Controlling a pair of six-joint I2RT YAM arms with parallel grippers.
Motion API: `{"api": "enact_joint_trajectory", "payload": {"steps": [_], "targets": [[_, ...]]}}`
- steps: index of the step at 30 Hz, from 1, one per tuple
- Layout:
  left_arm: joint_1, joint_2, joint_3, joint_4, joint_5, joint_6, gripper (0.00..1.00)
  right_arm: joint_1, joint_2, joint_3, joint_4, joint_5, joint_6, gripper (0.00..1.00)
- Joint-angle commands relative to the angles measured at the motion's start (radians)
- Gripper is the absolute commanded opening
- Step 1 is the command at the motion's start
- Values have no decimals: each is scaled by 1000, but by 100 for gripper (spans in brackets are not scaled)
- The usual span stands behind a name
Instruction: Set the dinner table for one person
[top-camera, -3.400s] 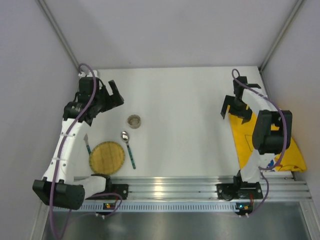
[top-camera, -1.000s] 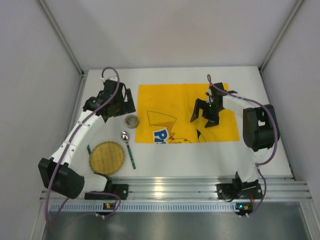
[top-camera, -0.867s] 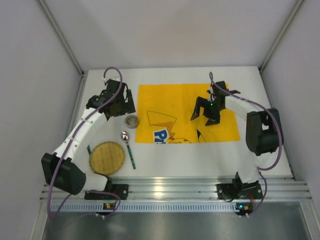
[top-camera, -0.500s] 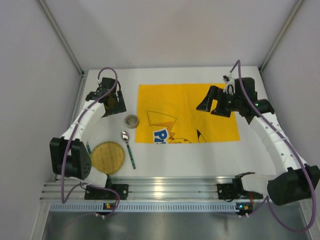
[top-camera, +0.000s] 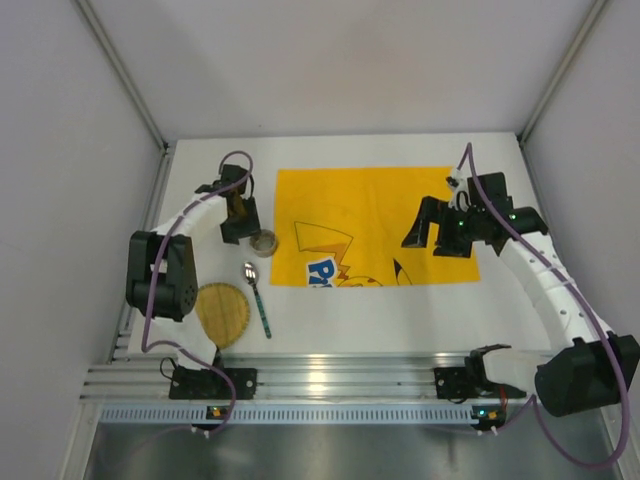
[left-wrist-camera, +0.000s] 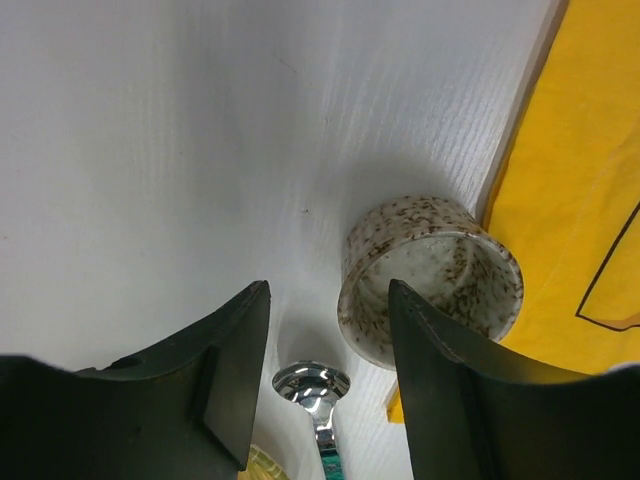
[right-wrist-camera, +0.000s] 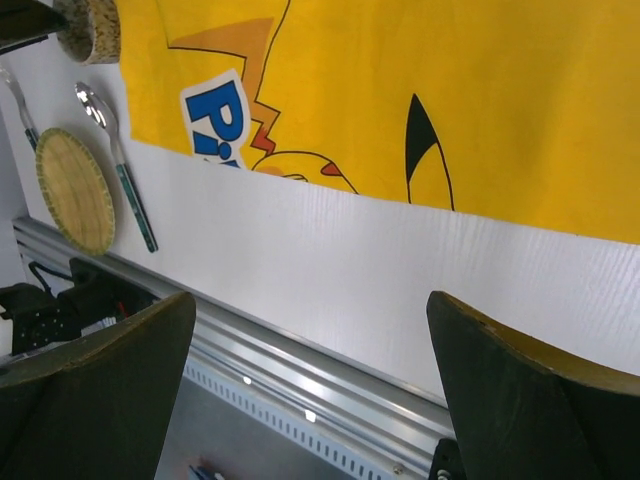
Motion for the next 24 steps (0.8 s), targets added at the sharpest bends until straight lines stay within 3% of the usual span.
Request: {"api": "enact_joint_trajectory", "payload": {"steps": [1, 8, 12, 17, 24], "targets": [[1, 37, 1, 45, 8, 9, 56, -21, -19, -15, -28, 18, -39, 100], [1, 95, 16, 38, -1, 20, 37, -38, 15, -12, -31, 21, -64, 100], [1, 106, 50, 13, -18, 33, 10, -36, 56, 6, -7, -21, -55, 100], [-1, 68, 152, -44, -43, 50, 0, -10, 130, 118, 32, -115, -16, 100], [-108, 33, 338, -173, -91, 67, 0, 121, 312, 382, 42, -100, 31, 100]]}}
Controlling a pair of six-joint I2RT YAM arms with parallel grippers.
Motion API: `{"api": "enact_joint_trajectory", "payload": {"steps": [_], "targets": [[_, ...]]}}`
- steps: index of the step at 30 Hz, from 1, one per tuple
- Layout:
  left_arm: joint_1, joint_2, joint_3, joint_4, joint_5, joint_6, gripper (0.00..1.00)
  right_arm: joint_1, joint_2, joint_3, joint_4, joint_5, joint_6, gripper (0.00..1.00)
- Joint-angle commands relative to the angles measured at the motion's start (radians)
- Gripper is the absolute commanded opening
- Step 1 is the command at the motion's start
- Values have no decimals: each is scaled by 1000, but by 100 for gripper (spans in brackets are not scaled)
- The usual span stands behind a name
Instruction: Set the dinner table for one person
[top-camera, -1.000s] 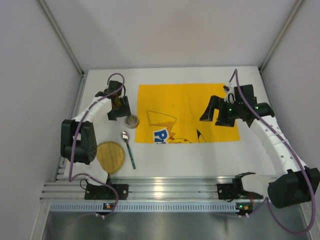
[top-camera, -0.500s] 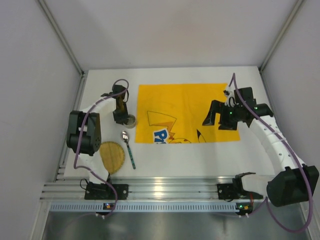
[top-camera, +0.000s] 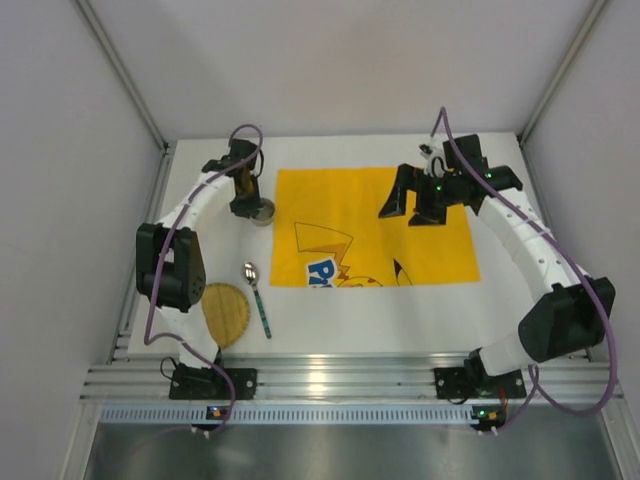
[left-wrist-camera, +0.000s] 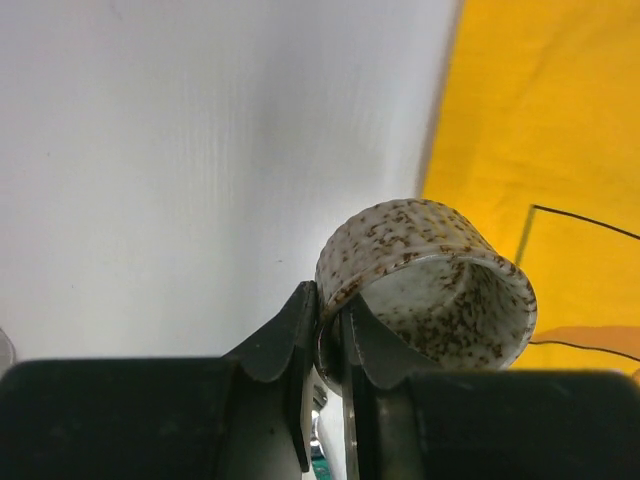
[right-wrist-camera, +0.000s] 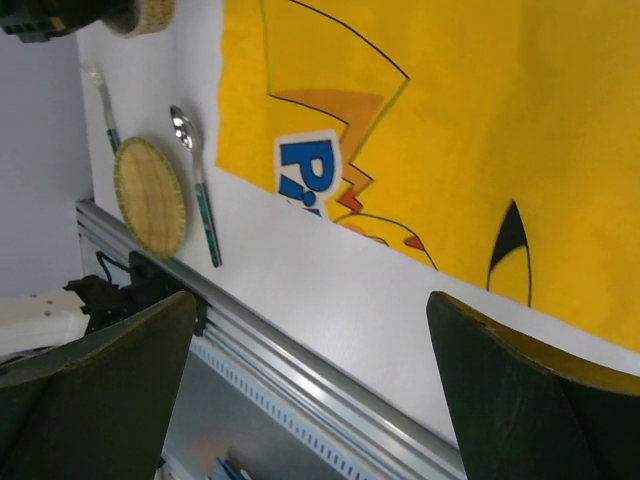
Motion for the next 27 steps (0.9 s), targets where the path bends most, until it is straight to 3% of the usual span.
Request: {"api": "enact_joint_trajectory", "payload": {"steps": [1, 8, 16, 22, 25, 26, 27], "targets": [[-120, -72, 124, -99, -43, 17, 0, 95, 74, 156, 39, -10, 31, 100], [-323, -94, 210, -182, -68, -77, 0, 206, 238, 355, 37, 18, 59, 100], [-520, -107, 283, -251, -124, -167, 0, 258, 307, 342, 49, 48, 59, 96], [-622, -97, 331, -300, -183, -213, 0, 286, 317, 265, 95, 76, 73, 75], [-651, -115, 345, -303, -192, -241, 0, 296, 310, 210, 108, 97, 76, 56], [-654, -118, 346, -306, -194, -250, 0, 298, 307, 199, 111, 105, 77, 42], [-657, -121, 348, -308, -200, -252, 0, 298, 300, 187, 114, 116, 77, 37]]}}
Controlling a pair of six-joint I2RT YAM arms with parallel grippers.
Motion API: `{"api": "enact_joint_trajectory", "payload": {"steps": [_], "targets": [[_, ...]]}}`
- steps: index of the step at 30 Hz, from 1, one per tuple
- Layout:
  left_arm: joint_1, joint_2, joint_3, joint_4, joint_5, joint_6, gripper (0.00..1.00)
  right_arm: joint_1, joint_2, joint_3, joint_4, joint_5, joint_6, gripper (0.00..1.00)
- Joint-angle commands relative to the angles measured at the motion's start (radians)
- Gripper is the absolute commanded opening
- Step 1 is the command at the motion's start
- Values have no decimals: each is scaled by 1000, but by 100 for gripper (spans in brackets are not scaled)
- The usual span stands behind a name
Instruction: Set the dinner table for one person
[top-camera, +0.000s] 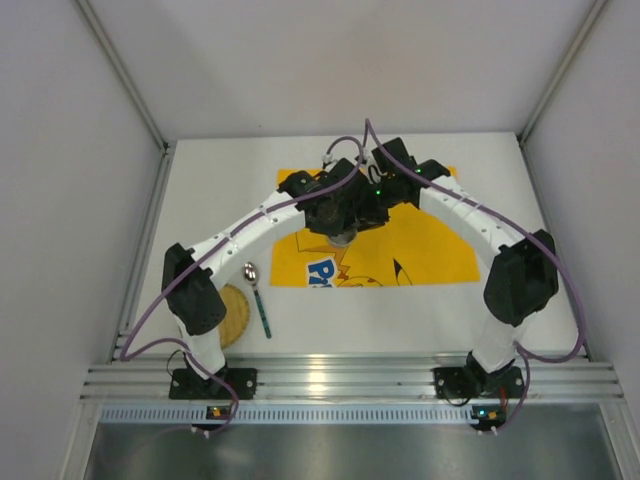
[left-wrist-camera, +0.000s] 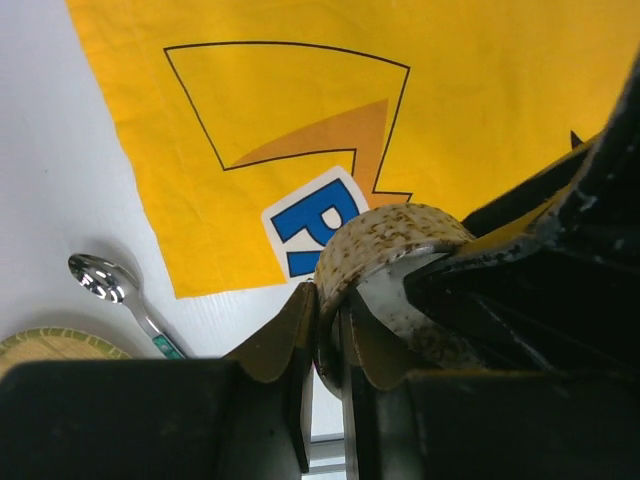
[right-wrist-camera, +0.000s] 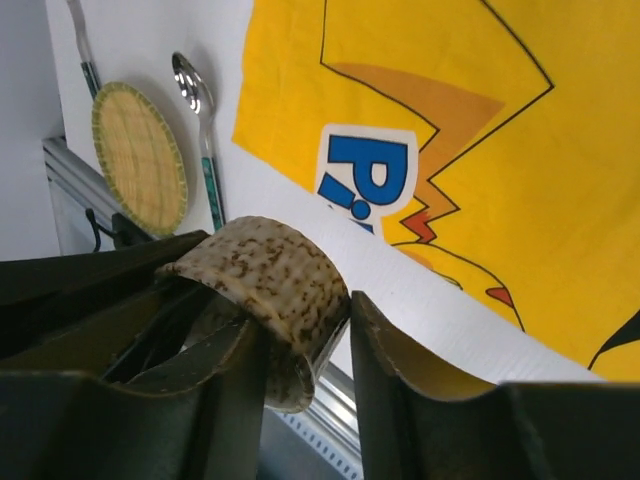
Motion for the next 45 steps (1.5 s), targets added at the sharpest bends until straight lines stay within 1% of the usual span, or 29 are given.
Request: {"api": "enact_joint_trajectory", "payload": {"steps": [1, 2, 3, 4, 6, 9, 10, 12, 13, 16, 17, 18, 20, 21, 22, 23, 26, 27, 28, 30, 31, 33, 34, 37, 38, 40, 43, 44, 45], "targets": [[-24, -76, 59, -25, -28, -38, 0, 26, -22, -42, 49, 74, 6, 32], [-26, -85, 58, -34, -31, -44, 0, 26, -30, -63, 55, 77, 9, 23], [-26, -86, 56, -35, -31, -44, 0, 26, -42, -72, 57, 86, 9, 19], [-28, -93, 56, -38, -31, -45, 0, 26, -48, -89, 61, 92, 9, 9], [-28, -100, 53, -40, -30, -50, 1, 26, -67, -104, 66, 103, 12, 0], [-28, -106, 53, -31, -22, -51, 21, 26, -85, -120, 64, 123, 12, 0], [-28, -111, 55, -28, -22, -50, 38, 26, -88, -123, 64, 126, 11, 0], [-28, -117, 51, -17, -34, -47, 52, 23, -94, -123, 61, 144, 2, 0], [-29, -128, 48, -14, -47, -45, 67, 17, -94, -121, 58, 147, -1, 0], [-25, -161, 39, -21, -108, -41, 86, -25, -87, -112, 37, 161, -23, 0], [-24, -171, 38, -26, -123, -41, 98, -43, -82, -109, 21, 167, -38, 0], [-23, -181, 26, -34, -155, -44, 98, -62, -70, -105, 12, 181, -44, 0], [-3, -221, -19, -54, -182, -53, 98, -166, -42, -92, -12, 210, -66, 0], [-3, -237, -42, -60, -189, -59, 98, -166, -32, -88, -20, 219, -72, 0], [9, -269, -66, -64, -197, -68, 98, -230, -18, -76, -22, 223, -75, 0], [17, -289, -94, -75, -199, -86, 98, -262, -3, -65, -29, 235, -87, 0], [32, -364, -211, -80, -196, -129, 98, -368, 86, 22, -67, 311, -106, 0], [35, -385, -269, -81, -191, -140, 98, -408, 143, 55, -78, 369, -110, 0], [40, -424, -296, -80, -179, -154, 98, -425, 174, 126, -98, 396, -112, 0], [43, -459, -374, -77, -160, -191, 98, -459, 275, 209, -115, 443, -104, 0], [43, -490, -396, -75, -136, -203, 98, -465, 312, 307, -140, 477, -103, 0], [43, -517, -459, -65, -113, -237, 98, -476, 426, 412, -172, 532, -94, 0], [41, -542, -476, -60, -99, -248, 98, -485, 461, 505, -190, 549, -84, 0], [43, -576, -536, -58, -61, -283, 98, -491, 579, 622, -221, 610, -45, 0], [43, -580, -536, -58, -55, -285, 98, -493, 579, 638, -223, 611, -38, 2], [43, -588, -550, -74, -48, -295, 98, -493, 619, 665, -224, 650, -23, 7], [43, -591, -568, -100, -42, -320, 98, -496, 657, 679, -223, 666, -5, 29], [43, -593, -576, -107, -41, -332, 98, -496, 666, 678, -223, 669, 3, 46], [43, -596, -602, -107, -30, -340, 98, -496, 676, 676, -223, 670, 5, 55]]}}
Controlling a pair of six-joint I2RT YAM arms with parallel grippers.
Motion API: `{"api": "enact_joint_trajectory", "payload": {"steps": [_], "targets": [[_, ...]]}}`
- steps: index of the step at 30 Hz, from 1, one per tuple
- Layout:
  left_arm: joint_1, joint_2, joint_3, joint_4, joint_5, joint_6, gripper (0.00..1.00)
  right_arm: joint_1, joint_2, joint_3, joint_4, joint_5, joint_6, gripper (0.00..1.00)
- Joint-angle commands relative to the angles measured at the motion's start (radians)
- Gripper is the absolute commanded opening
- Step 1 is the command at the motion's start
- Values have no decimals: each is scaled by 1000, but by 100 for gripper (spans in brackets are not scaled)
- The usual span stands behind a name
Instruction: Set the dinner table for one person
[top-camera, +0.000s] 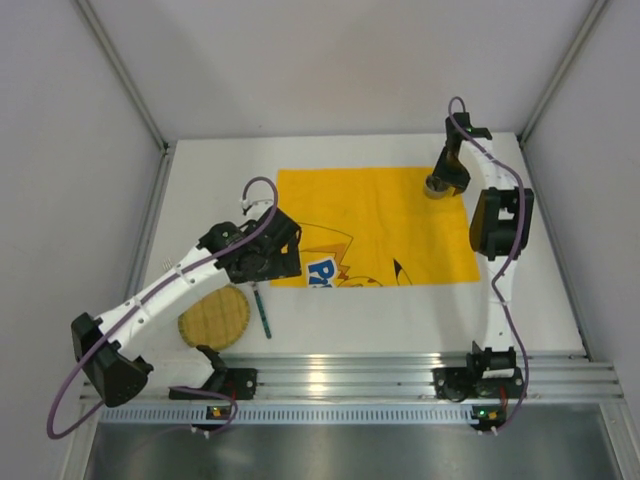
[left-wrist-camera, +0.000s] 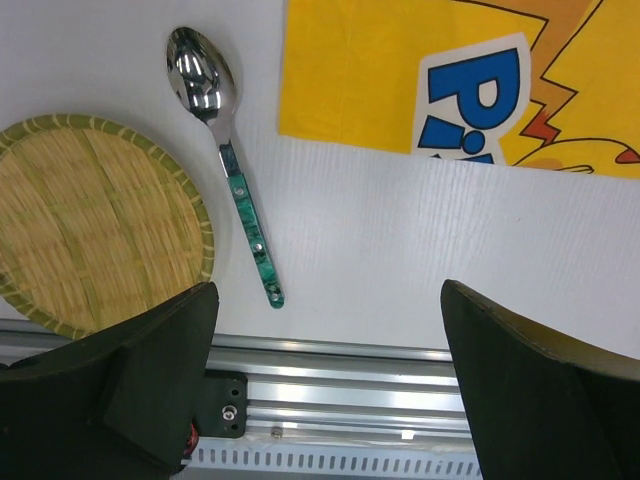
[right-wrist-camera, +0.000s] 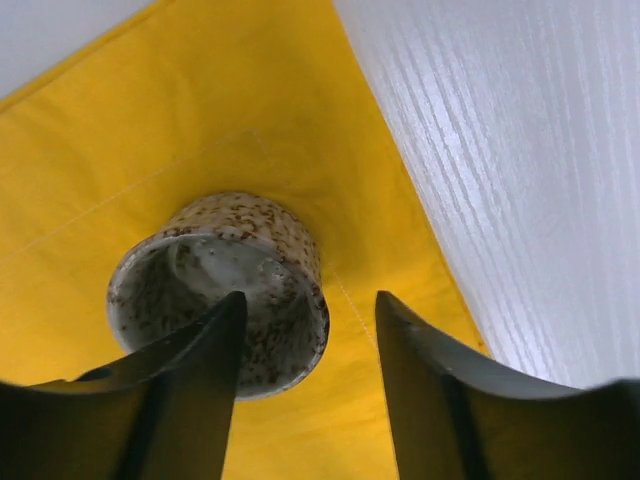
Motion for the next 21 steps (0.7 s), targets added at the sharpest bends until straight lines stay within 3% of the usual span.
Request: {"api": "enact_joint_trajectory", "payload": {"steps": [1, 2, 5, 12, 15, 21], "targets": [[1, -37, -49, -29, 30, -55, 98, -5, 24, 47, -28, 51, 27, 58], [0, -42, -64, -17, 36, -61, 98, -5, 24, 46, -25, 51, 27, 66], [1, -48, -126, 3, 50, -76, 98, -5, -11, 33, -15, 44, 21, 75], [25, 18, -273, 106, 88, -78, 95, -3, -261, -49, 6, -22, 4, 80], [68, 50, -355, 231, 156, -43, 89, -2, -431, -170, 23, -73, 4, 80], [139, 58, -481, 397, 239, -30, 75, 12, -797, -580, 115, -134, 22, 80]]}}
